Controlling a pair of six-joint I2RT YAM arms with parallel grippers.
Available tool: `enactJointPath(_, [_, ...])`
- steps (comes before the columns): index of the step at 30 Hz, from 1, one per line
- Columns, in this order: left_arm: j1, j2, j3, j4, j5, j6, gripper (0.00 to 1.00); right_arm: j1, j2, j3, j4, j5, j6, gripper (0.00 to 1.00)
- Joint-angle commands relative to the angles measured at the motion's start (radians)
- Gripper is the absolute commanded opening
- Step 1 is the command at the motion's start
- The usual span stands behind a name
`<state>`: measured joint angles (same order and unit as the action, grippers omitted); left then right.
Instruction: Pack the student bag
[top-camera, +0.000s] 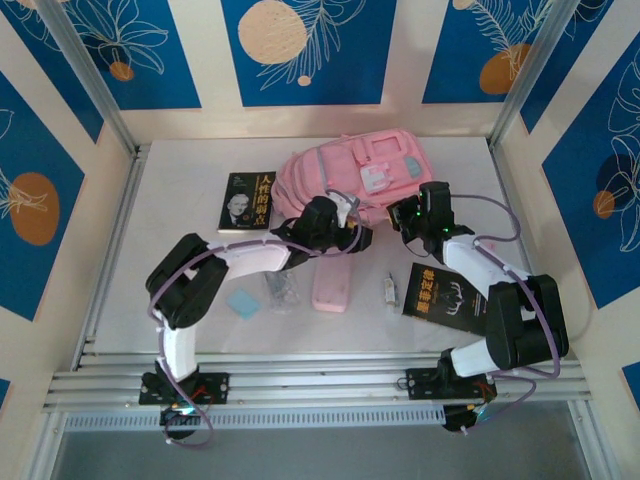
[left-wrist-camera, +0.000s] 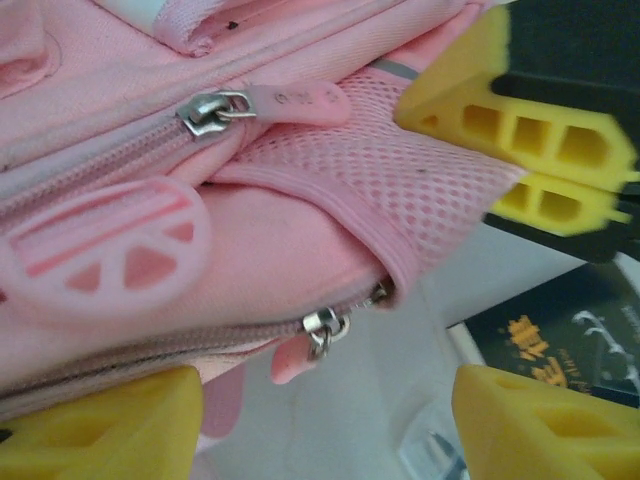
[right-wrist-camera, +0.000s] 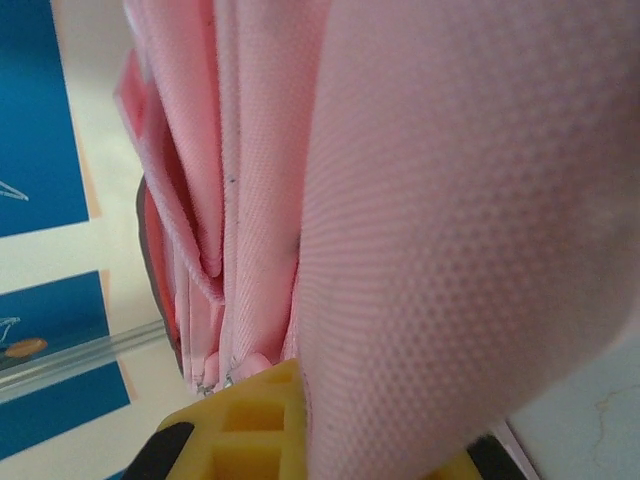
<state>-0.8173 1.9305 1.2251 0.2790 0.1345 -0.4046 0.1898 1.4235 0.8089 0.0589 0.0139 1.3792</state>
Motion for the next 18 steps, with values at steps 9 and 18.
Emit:
enactJointPath(9, [-0.043, 0.147, 0.172, 0.009, -0.226, 0.165, 0.53, 0.048, -0.004, -0.094, 0.189, -0.026, 0.244, 0.00])
enactJointPath(18, [-0.046, 0.238, 0.197, 0.075, -0.314, 0.121, 0.42, 0.073, -0.026, -0.158, 0.258, -0.021, 0.410, 0.00])
